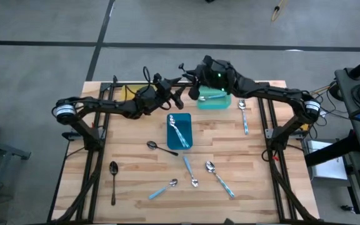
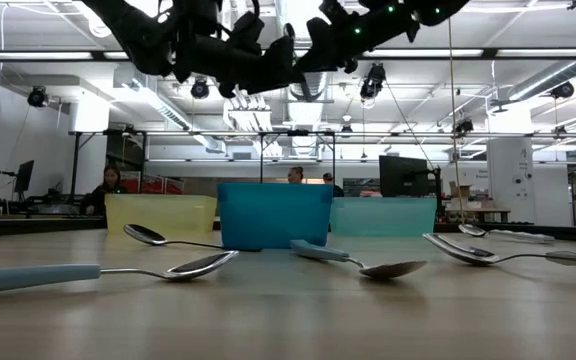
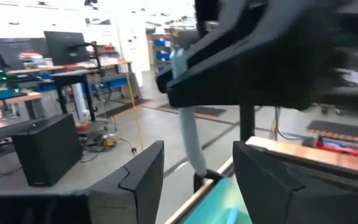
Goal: Sort silverware by color (type)
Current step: Put the light blue spoon into the light blue bin
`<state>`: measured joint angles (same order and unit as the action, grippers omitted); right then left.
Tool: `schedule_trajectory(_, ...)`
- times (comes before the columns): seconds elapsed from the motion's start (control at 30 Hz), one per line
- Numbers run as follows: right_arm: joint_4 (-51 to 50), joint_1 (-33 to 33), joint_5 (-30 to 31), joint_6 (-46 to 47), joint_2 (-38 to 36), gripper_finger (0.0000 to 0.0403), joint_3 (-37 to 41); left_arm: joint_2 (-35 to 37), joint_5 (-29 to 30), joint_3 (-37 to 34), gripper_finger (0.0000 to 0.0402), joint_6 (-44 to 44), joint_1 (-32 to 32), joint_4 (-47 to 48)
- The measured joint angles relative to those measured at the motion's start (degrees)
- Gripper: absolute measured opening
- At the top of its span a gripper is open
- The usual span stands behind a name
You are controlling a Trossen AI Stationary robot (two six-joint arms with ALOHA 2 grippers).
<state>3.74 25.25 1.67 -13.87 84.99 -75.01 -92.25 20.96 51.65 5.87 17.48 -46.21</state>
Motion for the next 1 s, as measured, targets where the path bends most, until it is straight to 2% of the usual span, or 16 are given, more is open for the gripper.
schedule_trajectory(0.17,-15.65,2.42,-0.04,-2.09,0.77,0.0027,-8.31,4.80,-0.69,-1.96,0.0173,2.73,-0.03,4.43)
schedule_trajectory(0.4,-35.97,7.44,-0.14,-4.77,3.93,0.0027,-18.95,14.90,-0.54,-8.78,0.0171,5.41,0.15,4.82)
schedule_trajectory(0.6,-50.15,10.41,-2.12,-9.18,10.81,0.0027,-26.67,24.03,-0.43,-13.92,0.0171,6.21,0.58,4.76)
schedule_trajectory(0.87,-73.76,13.44,-3.38,-22.33,22.36,0.0028,-37.20,33.69,-0.32,-18.53,0.0171,7.79,0.78,4.89)
schedule_trajectory(1.0,-79.04,15.51,-4.65,-24.70,27.15,0.0029,-39.27,37.26,-0.23,-20.19,0.0171,8.65,0.79,4.87)
